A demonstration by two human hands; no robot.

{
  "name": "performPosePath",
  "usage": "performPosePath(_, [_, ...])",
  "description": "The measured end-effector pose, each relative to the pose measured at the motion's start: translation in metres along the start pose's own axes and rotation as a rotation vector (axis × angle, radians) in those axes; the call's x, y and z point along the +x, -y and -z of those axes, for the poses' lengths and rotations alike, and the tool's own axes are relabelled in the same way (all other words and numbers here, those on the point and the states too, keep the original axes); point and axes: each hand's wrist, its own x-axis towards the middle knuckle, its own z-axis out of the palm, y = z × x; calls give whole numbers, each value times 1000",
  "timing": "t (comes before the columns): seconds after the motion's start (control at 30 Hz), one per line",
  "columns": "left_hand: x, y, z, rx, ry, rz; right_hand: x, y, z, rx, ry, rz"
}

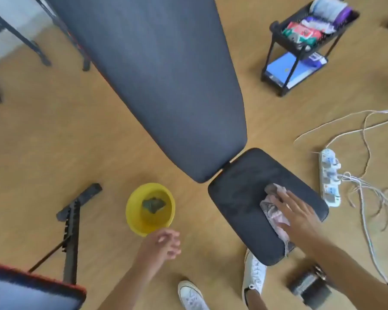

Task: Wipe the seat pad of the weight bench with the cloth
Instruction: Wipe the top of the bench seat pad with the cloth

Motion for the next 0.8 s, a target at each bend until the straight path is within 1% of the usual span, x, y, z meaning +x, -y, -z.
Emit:
performPosePath(0.03, [22, -1, -19, 57, 10, -60, 11, -20, -6, -69, 10, 135])
performPosePath(0.07, [40, -6, -35, 120, 18, -101, 14, -36, -13, -148, 45, 217])
performPosePath(0.1, [59, -13, -51, 185, 26, -162, 20, -52, -23, -165, 56, 321])
performPosePath(0.13, [77, -21, -65, 273, 3, -217, 26, -62, -28, -142, 25, 398])
performPosePath(0.17, [93, -26, -78, 368, -22, -284, 29, -71, -38, -109, 45, 420])
performPosePath(0.2, [105, -29, -89, 454, -66, -337, 31, -77, -47, -56, 29, 405])
performPosePath(0.23, [117, -32, -97, 510, -112, -387, 33, -82, -53, -3, -28, 347])
performPosePath(0.27, [128, -34, -104, 549, -137, -418, 36, -86, -52, 46, -77, 245])
performPosePath(0.37, [152, -39, -119, 646, -120, -428, 45, -74, -64, 181, -398, -100])
performPosePath(0.4, [156, -41, -123, 663, -81, -400, 42, -55, -73, 278, -448, -236])
performPosePath(0.43, [158, -44, -126, 660, -45, -360, 37, -31, -87, 335, -455, -320])
performPosePath(0.47, [160, -47, -130, 641, -21, -325, 30, -8, -102, 380, -437, -317])
performPosePath(0.5, [161, -51, -133, 629, -16, -297, 24, 7, -110, 379, -333, -191])
performPosePath(0.53, [160, -55, -135, 619, -30, -288, 19, 9, -113, 261, -184, 67])
performPosePath(0.57, [161, -58, -136, 618, -62, -293, 27, 2, -100, 56, -58, 363])
performPosePath(0.6, [163, -60, -136, 616, -87, -295, 43, -20, -89, -62, -11, 585])
performPosePath(0.63, [166, -61, -136, 601, -109, -299, 62, -43, -69, -83, -26, 603])
performPosePath(0.67, [169, -62, -136, 580, -122, -296, 80, -62, -47, -64, -63, 401])
performPosePath(0.7, [170, -64, -137, 562, -135, -288, 93, -74, -32, -24, -96, 78])
performPosePath(0.73, [172, -67, -138, 554, -145, -280, 95, -78, -22, 21, -233, -232])
performPosePath(0.77, [174, -68, -139, 563, -149, -271, 99, -69, -21, 76, -282, -462])
performPosePath(0.8, [175, -71, -140, 583, -143, -259, 97, -46, -29, 218, -266, -533])
